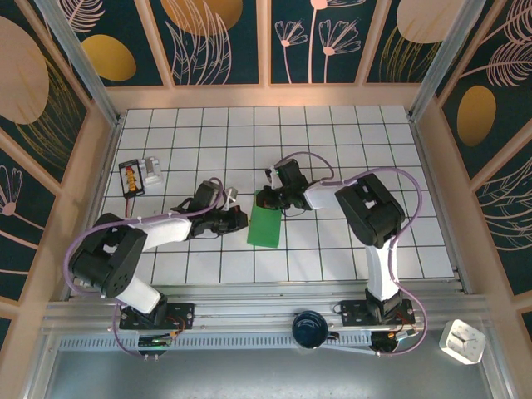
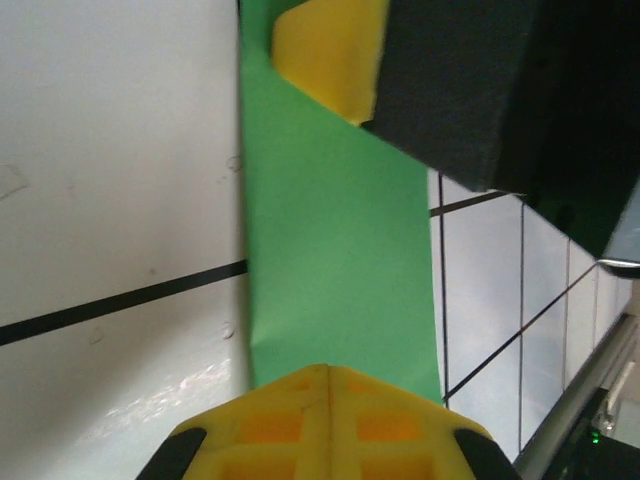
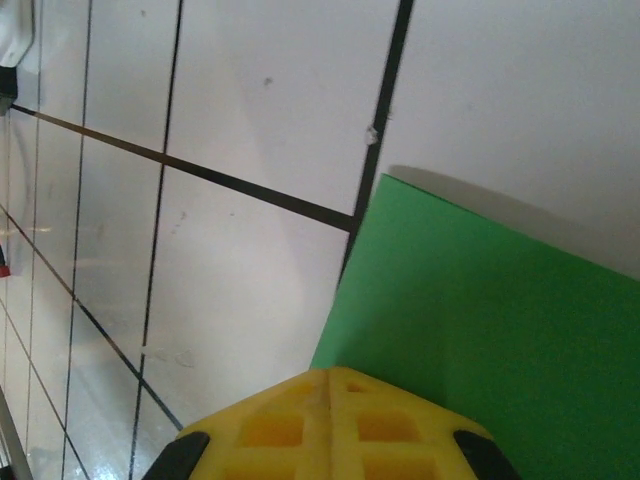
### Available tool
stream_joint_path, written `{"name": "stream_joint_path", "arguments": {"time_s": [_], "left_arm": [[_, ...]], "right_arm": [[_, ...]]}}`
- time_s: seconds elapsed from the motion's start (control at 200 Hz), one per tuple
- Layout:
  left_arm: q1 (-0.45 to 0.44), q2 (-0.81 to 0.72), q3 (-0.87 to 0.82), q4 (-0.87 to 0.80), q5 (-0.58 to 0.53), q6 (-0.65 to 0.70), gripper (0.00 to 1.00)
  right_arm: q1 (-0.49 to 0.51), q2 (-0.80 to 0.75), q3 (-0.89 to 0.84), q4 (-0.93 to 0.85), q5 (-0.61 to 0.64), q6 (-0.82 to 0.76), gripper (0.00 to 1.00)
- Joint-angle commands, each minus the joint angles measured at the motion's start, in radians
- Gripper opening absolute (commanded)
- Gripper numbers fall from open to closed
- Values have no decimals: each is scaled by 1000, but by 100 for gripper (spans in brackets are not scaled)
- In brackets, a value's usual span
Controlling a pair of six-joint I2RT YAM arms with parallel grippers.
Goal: Fold a paper plane with a square sheet of paper (pick it up from the middle)
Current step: First fold in half a square sheet of paper at the center of the table.
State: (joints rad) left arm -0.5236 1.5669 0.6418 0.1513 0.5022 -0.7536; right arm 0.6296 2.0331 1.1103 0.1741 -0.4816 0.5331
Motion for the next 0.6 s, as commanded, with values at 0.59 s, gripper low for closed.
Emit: {"name": "stream_joint_path", "arguments": {"time_s": [0.59], "left_arm": [[14,239,107,43,87,-9,0]], "right_arm": [[-16,33,-53,-12,50,-1,0]]}}
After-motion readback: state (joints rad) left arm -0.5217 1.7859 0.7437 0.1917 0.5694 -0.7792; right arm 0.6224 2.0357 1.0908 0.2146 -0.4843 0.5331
